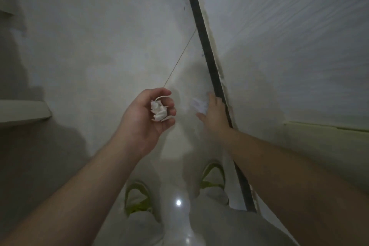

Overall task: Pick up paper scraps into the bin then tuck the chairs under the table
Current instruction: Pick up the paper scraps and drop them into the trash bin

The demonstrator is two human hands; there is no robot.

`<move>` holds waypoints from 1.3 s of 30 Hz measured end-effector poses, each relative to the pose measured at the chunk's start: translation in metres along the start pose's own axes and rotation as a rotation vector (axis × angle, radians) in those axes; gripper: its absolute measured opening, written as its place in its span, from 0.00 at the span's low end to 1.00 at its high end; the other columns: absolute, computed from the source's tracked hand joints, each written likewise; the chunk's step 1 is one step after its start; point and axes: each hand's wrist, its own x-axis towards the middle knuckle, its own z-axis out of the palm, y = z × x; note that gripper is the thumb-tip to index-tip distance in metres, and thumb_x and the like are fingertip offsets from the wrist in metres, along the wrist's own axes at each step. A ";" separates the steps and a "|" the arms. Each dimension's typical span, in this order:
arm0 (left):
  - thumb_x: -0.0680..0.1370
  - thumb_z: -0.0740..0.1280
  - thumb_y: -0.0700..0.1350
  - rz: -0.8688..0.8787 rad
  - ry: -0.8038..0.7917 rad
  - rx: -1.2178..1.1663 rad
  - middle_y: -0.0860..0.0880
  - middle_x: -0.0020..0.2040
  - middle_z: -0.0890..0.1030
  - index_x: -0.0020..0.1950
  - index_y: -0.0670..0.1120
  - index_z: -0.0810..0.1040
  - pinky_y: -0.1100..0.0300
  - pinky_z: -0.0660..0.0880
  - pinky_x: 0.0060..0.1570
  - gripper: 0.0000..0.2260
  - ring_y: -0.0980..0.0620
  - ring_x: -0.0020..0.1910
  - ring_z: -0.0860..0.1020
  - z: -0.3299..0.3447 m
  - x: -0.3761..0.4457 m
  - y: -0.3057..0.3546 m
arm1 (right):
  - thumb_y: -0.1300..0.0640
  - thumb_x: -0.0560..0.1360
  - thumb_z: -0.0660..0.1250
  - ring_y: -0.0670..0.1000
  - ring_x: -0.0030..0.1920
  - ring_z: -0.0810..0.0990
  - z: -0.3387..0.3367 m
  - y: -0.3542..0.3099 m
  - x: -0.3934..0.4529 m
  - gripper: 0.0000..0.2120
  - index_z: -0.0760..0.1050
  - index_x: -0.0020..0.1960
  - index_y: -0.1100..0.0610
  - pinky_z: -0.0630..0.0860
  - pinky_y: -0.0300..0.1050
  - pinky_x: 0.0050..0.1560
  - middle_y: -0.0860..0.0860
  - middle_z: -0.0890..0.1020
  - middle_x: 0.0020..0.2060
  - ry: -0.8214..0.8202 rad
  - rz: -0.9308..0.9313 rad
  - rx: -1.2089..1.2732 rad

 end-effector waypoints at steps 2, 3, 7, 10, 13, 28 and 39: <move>0.74 0.63 0.43 0.005 -0.012 0.005 0.49 0.33 0.73 0.41 0.46 0.76 0.61 0.69 0.31 0.04 0.51 0.30 0.72 -0.010 0.014 -0.004 | 0.52 0.72 0.73 0.60 0.69 0.61 0.018 0.008 0.019 0.40 0.53 0.76 0.54 0.63 0.52 0.67 0.61 0.61 0.70 -0.052 0.022 -0.063; 0.72 0.63 0.43 0.003 -0.014 0.010 0.49 0.33 0.73 0.41 0.46 0.76 0.62 0.69 0.31 0.03 0.51 0.30 0.71 -0.016 0.020 -0.006 | 0.51 0.72 0.72 0.61 0.70 0.59 0.026 0.011 0.028 0.40 0.52 0.76 0.53 0.62 0.53 0.67 0.62 0.58 0.71 -0.074 0.029 -0.123; 0.68 0.65 0.46 0.002 0.003 0.045 0.50 0.33 0.73 0.41 0.47 0.76 0.62 0.69 0.32 0.05 0.51 0.31 0.72 -0.037 0.034 -0.013 | 0.51 0.75 0.68 0.65 0.72 0.53 0.048 0.020 0.055 0.34 0.53 0.75 0.47 0.60 0.55 0.69 0.65 0.49 0.74 -0.153 0.043 -0.326; 0.67 0.65 0.46 0.006 0.014 0.052 0.49 0.34 0.73 0.41 0.47 0.75 0.62 0.69 0.32 0.05 0.51 0.30 0.72 -0.045 0.038 -0.016 | 0.57 0.78 0.61 0.64 0.70 0.57 0.058 0.021 0.064 0.24 0.59 0.72 0.49 0.62 0.54 0.67 0.66 0.53 0.73 -0.091 0.061 -0.442; 0.68 0.65 0.46 0.013 0.002 0.038 0.50 0.33 0.72 0.41 0.47 0.74 0.62 0.69 0.31 0.05 0.51 0.30 0.71 -0.049 0.038 -0.020 | 0.62 0.79 0.53 0.64 0.65 0.65 0.056 0.018 0.063 0.17 0.64 0.67 0.56 0.67 0.52 0.61 0.66 0.63 0.68 -0.031 0.089 -0.510; 0.70 0.64 0.45 -0.052 0.020 -0.172 0.50 0.34 0.72 0.41 0.48 0.73 0.63 0.68 0.28 0.02 0.52 0.30 0.71 -0.019 -0.072 -0.013 | 0.62 0.73 0.66 0.58 0.43 0.76 -0.046 -0.027 -0.061 0.09 0.67 0.49 0.59 0.73 0.46 0.38 0.58 0.75 0.46 -0.132 0.101 0.023; 0.76 0.61 0.43 -0.071 0.006 -0.350 0.49 0.33 0.74 0.40 0.47 0.74 0.61 0.67 0.30 0.06 0.52 0.29 0.72 0.056 -0.228 0.018 | 0.66 0.70 0.67 0.45 0.40 0.77 -0.191 -0.129 -0.232 0.21 0.70 0.60 0.51 0.73 0.32 0.30 0.48 0.76 0.46 -0.167 0.214 0.715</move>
